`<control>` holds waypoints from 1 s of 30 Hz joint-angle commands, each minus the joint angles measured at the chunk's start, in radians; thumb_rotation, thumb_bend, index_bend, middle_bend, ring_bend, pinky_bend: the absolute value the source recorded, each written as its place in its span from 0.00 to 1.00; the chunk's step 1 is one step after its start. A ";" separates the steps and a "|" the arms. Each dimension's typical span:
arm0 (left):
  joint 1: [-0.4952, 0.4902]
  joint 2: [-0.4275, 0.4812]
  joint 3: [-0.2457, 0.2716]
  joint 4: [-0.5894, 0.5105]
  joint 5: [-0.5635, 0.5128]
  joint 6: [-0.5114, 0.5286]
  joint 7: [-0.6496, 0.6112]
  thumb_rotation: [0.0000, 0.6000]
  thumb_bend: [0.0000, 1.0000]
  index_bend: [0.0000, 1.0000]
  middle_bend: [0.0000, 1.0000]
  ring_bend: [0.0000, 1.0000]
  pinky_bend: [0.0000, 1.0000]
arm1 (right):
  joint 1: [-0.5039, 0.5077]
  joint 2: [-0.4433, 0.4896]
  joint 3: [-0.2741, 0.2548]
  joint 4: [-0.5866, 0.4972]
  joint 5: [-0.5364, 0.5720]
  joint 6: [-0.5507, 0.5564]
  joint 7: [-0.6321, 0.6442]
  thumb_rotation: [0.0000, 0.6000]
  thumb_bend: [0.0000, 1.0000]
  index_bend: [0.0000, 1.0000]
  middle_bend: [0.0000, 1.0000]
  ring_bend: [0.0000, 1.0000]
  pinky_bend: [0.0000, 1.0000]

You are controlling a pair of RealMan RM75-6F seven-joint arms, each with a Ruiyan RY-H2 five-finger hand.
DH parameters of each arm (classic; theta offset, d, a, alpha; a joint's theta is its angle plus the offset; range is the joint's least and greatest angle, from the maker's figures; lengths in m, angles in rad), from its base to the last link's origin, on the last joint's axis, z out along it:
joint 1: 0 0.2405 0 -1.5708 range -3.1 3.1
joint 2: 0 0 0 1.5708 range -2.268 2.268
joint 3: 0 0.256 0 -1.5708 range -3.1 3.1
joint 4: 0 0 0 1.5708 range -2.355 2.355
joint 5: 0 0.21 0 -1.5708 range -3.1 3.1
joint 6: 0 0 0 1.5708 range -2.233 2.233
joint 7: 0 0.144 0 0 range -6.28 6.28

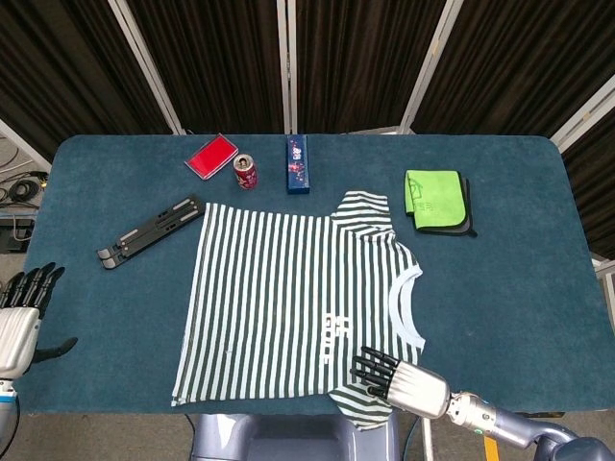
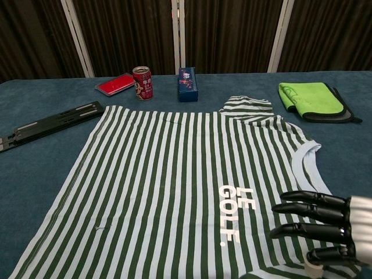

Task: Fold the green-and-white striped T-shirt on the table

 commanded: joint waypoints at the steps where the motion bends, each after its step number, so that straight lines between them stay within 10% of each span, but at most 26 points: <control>1: -0.007 -0.009 0.008 0.010 0.010 -0.015 -0.006 1.00 0.00 0.00 0.00 0.00 0.00 | -0.005 -0.004 -0.005 0.002 0.015 0.008 0.027 1.00 0.42 0.59 0.18 0.00 0.00; 10: -0.026 -0.031 0.040 0.019 0.079 -0.041 -0.050 1.00 0.00 0.02 0.00 0.00 0.00 | -0.019 -0.010 -0.009 -0.011 0.050 0.020 0.094 1.00 0.45 0.67 0.18 0.00 0.00; 21: -0.130 -0.203 0.163 0.268 0.390 -0.101 -0.276 1.00 0.00 0.43 0.00 0.00 0.00 | -0.017 0.005 -0.006 -0.061 0.089 0.006 0.127 1.00 0.45 0.70 0.19 0.00 0.00; 30: -0.142 -0.300 0.243 0.428 0.478 -0.086 -0.328 1.00 0.00 0.46 0.00 0.00 0.00 | -0.012 0.017 -0.008 -0.086 0.099 -0.004 0.117 1.00 0.45 0.71 0.20 0.00 0.00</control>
